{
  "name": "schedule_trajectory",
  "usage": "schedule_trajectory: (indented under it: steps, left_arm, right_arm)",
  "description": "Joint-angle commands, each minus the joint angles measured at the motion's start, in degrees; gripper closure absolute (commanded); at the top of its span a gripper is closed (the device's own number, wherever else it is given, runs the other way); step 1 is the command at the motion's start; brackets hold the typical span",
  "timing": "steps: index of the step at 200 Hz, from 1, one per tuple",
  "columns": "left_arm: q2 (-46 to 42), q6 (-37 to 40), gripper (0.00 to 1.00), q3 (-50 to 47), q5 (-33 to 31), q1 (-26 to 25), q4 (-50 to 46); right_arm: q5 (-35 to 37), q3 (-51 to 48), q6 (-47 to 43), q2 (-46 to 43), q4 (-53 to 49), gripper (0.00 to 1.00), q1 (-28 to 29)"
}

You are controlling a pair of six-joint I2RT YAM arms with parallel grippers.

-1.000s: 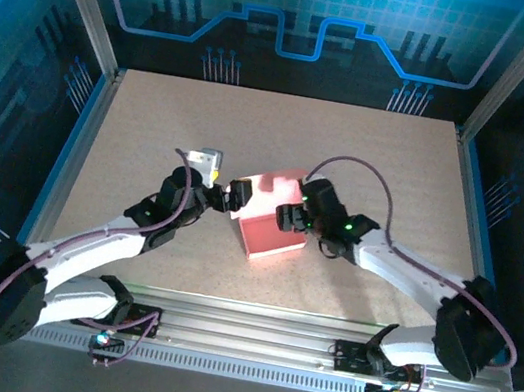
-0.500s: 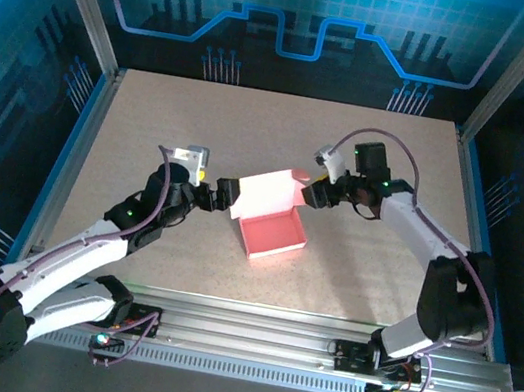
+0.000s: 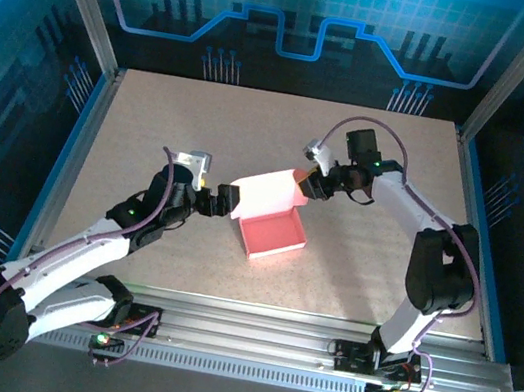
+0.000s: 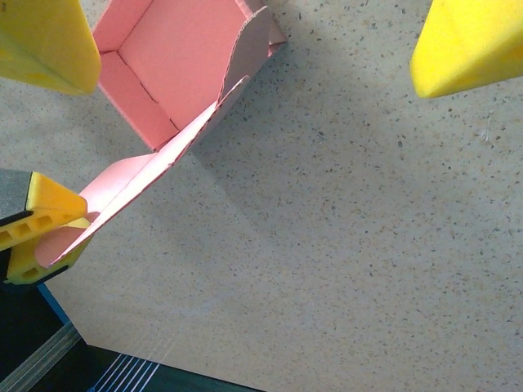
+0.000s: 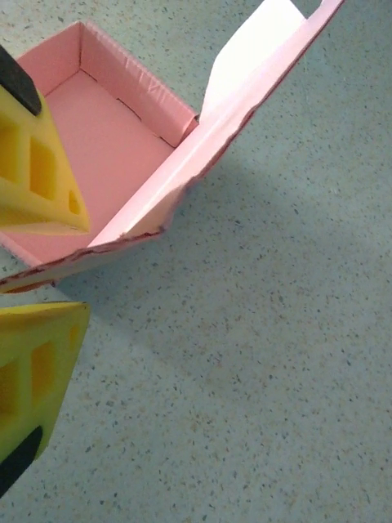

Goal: Fold the paper box

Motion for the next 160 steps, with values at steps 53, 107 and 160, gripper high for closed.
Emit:
schedule_trajectory:
  steps: [53,107,160]
  left_arm:
    - [0.2,-4.3,0.01,0.2,6.2,2.2,1.9]
    - [3.8,5.7,0.09,6.3,2.7,-0.6,-5.1]
    - [14.8,21.7,0.34,16.4,4.8,-0.7,-16.3]
  right_arm:
    - [-3.4,3.2,-2.5,2.9,-5.5,0.98,0.6]
    - [0.5,-2.3,-0.9,-1.9,-1.1,1.00,1.3]
    - [1.2,-3.0,-1.3,-3.5,-1.4,1.00,1.2]
